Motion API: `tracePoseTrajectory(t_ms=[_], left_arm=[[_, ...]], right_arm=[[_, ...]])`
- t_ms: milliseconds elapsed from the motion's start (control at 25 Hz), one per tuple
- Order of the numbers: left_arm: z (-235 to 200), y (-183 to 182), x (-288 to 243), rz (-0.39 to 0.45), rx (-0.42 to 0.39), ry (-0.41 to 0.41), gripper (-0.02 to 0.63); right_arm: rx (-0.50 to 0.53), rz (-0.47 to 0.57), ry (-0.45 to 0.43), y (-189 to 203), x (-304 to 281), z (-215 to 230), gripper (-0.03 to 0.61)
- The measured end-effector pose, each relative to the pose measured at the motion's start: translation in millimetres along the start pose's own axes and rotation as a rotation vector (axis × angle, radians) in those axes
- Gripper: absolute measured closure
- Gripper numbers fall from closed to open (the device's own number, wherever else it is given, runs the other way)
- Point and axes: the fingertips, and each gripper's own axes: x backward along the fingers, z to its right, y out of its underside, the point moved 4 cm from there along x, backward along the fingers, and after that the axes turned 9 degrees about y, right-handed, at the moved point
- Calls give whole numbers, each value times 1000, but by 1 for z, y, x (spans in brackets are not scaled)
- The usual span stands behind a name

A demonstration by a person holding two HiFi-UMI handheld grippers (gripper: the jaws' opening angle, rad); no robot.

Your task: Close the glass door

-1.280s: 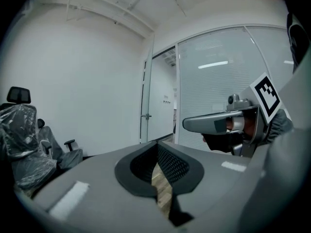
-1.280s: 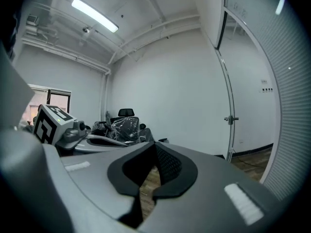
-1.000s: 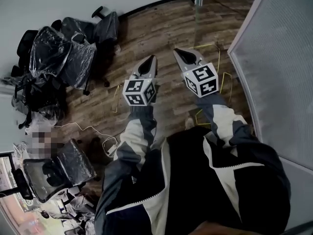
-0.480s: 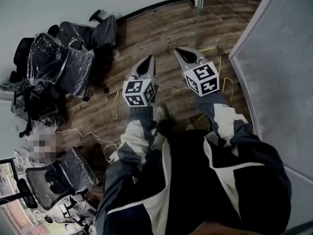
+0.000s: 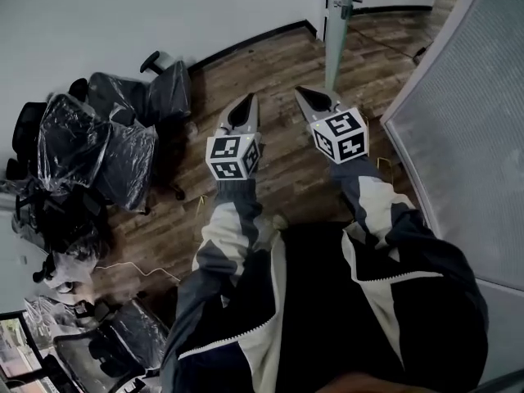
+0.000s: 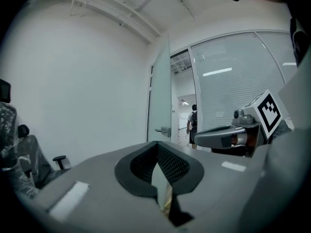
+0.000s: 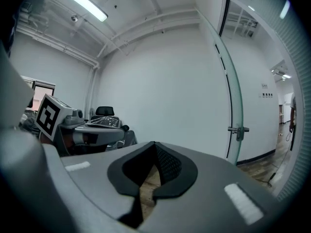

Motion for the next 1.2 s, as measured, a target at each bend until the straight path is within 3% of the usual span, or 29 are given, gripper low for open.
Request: tracePoseTrajectory(t_ms=[280, 480, 720, 880, 1200], left_arm=[[-84, 0, -6, -2, -26, 11, 603], [-122, 13, -21, -31, 12, 25, 603], [-156, 23, -59, -41, 2, 28, 603], [-180, 22, -89, -84, -62, 22, 603], [-271, -1, -173, -83, -41, -93, 603]], right_arm=[[55, -35, 10, -13, -78, -36, 574], [52, -75, 26, -10, -119, -36, 574], [20, -78, 26, -1, -165, -15, 574], [-16, -66, 4, -3, -213, 9, 574], [-19, -60, -83, -23, -338, 71, 574]])
